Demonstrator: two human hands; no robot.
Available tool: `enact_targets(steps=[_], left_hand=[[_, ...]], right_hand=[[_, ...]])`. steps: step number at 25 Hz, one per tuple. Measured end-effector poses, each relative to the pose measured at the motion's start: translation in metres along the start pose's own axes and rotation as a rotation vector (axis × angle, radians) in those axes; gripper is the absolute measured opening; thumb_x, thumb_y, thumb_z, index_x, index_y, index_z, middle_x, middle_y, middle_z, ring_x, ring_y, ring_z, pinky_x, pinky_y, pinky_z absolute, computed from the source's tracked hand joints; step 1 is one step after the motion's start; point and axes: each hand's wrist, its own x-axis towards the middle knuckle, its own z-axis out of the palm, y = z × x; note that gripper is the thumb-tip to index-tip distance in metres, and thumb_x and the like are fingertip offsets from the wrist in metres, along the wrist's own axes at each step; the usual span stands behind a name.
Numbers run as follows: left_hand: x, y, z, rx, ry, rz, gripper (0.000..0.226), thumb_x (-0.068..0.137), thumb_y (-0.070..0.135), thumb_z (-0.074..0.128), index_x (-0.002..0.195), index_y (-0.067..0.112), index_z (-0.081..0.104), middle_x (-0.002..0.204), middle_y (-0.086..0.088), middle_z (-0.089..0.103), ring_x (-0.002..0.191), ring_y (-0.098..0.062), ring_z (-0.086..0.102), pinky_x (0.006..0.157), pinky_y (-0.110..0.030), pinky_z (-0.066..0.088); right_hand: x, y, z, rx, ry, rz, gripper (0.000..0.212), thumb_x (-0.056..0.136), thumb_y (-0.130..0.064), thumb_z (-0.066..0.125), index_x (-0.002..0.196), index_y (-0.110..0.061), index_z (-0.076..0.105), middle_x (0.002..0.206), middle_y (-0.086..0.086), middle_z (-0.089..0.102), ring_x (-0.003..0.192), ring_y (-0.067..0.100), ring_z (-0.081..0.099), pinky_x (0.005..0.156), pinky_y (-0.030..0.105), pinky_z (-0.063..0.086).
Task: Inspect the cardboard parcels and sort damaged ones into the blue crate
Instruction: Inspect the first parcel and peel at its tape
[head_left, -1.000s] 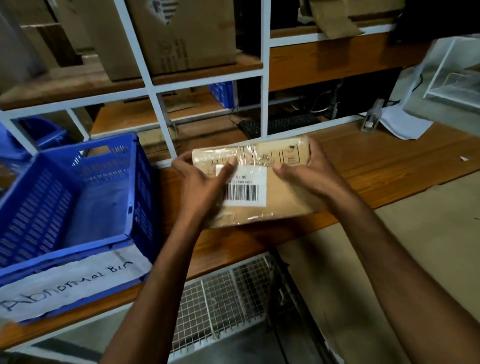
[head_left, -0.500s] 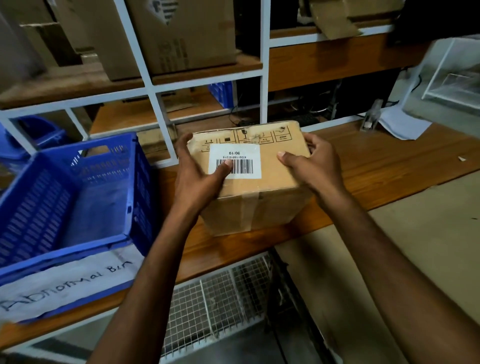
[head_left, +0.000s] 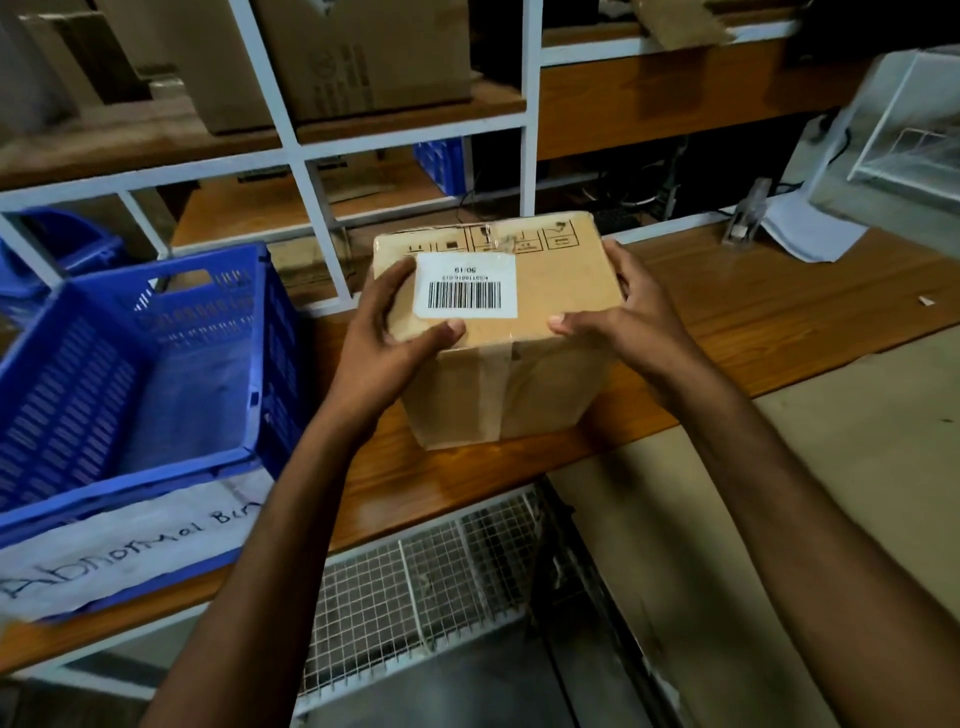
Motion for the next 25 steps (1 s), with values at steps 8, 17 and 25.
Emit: enact_targets(steps=[8,17,25], left_hand=[[0.002,-0.014,0.01,-0.004,0.2,0.051,0.068,0.084,0.049,0.081,0.143,0.035,0.051,0.141,0.019,0.05,0.126,0.002,0.05,0.099,-0.029,0.055],[0.001,-0.026,0.014,-0.038,0.123,0.057,0.082,0.084,0.042,0.082,0.153,0.041,0.037,0.138,0.025,0.043,0.113,0.022,0.047,0.083,-0.009,0.053],[0.003,-0.02,0.017,-0.057,0.181,0.047,0.066,0.096,0.052,0.061,0.156,0.034,0.04,0.151,0.008,0.048,0.123,-0.003,0.053,0.096,-0.03,0.055]], right_hand=[[0.002,0.01,-0.001,-0.053,0.023,-0.096,0.087,0.089,-0.037,0.079,0.16,-0.03,0.03,0.146,-0.01,0.051,0.127,0.004,0.05,0.095,0.023,0.049],[0.004,0.024,0.014,-0.067,0.081,-0.123,0.086,0.092,-0.053,0.066,0.162,-0.032,0.022,0.157,-0.005,0.041,0.134,0.008,0.04,0.107,0.036,0.048],[0.015,0.025,0.024,-0.142,0.2,-0.091,0.082,0.097,-0.056,0.058,0.161,-0.026,0.015,0.157,0.003,0.04,0.131,0.016,0.046,0.094,0.036,0.051]])
